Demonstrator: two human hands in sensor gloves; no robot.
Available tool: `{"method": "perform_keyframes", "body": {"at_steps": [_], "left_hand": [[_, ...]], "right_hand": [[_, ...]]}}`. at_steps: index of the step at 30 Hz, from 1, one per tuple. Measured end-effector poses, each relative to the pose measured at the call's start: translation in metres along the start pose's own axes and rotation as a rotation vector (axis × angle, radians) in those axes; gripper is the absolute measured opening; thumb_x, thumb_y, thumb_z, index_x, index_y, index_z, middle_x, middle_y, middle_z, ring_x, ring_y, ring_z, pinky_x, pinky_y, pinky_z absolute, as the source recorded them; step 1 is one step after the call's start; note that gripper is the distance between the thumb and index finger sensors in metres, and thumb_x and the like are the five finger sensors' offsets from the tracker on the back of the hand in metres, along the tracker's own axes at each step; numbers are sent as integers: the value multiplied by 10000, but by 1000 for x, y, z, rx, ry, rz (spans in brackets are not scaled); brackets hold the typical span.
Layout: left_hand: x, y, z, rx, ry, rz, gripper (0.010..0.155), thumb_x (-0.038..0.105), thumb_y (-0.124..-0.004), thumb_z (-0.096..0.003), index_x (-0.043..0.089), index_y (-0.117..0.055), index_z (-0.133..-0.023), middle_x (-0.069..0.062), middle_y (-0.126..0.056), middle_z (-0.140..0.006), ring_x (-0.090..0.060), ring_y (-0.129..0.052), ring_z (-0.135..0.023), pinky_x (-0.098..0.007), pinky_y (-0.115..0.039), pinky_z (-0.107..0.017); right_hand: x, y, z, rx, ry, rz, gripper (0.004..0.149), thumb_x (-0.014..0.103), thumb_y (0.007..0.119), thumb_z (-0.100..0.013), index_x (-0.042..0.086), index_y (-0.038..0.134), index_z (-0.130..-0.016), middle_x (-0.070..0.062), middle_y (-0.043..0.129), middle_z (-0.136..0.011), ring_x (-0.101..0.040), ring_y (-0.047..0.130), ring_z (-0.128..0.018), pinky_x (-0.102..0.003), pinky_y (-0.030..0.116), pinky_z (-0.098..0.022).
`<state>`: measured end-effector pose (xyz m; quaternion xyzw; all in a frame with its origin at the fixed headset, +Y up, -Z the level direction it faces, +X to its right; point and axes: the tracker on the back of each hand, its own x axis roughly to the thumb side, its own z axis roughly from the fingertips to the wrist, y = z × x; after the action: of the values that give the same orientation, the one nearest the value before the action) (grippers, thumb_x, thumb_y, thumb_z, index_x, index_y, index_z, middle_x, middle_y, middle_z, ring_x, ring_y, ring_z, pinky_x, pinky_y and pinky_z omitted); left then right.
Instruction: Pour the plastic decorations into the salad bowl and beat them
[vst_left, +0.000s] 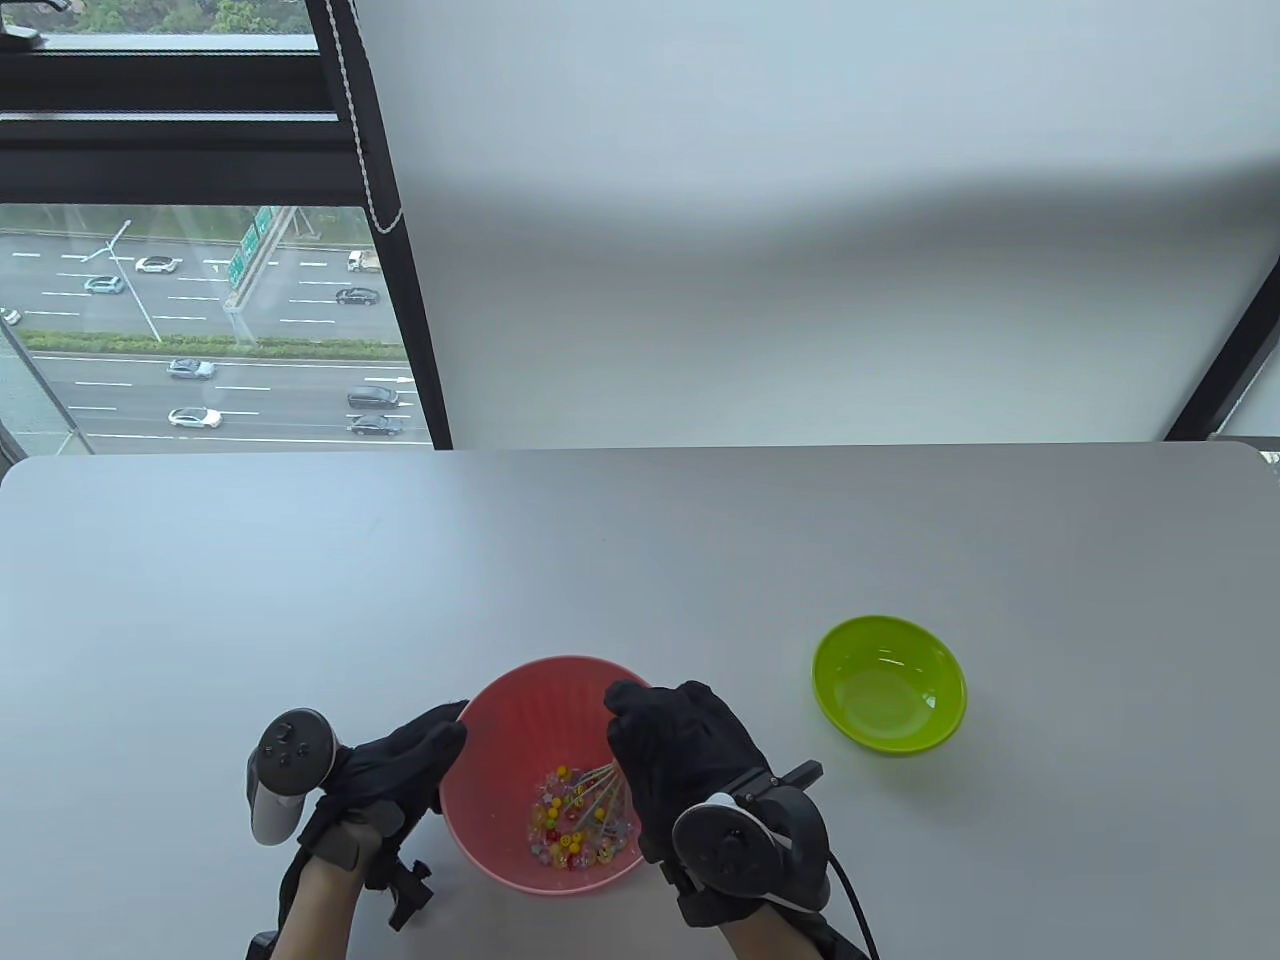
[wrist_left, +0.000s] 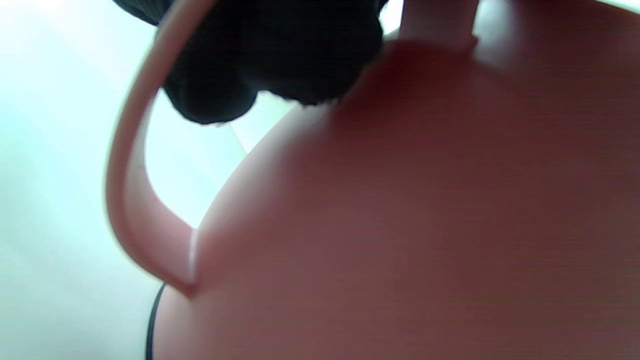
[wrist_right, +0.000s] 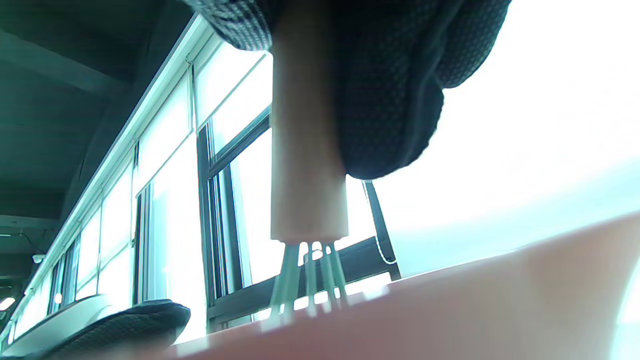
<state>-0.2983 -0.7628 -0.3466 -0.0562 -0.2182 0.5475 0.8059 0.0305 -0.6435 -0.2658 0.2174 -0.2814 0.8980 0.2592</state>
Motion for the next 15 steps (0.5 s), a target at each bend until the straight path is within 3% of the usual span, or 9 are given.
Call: {"method": "perform_keyframes", "body": {"at_steps": [6,11,15], "left_hand": [[0,0,0,5,1,3,774,693,-585,-563,56,-748,-971,-15,-940,-403,-331,-944,-561,-615,-554,-715],[0,0,0,8,1,2,775,692,-582,-563,52,-752,-967,-16,-940,-400,-332,-945,-556,-615,-556,-714],[-1,0,0,8,1,4,776,690,-583,-563,49,-752,-966,-16,-941,-398,-332,-946,-554,-614,-558,-714]], "right_hand": [[1,8,0,52,13,-143,417,450,665,-585,319,607,-977,37,866,-808,-196,1039,-451,-442,711,-676],[2,16,0,87,32,-214,428,442,704,-579,326,584,-974,35,829,-874,-213,1048,-535,-438,694,-703],[6,19,1,80,12,-147,422,417,711,-571,317,585,-961,19,799,-911,-223,1051,-600,-437,683,-720]]}}
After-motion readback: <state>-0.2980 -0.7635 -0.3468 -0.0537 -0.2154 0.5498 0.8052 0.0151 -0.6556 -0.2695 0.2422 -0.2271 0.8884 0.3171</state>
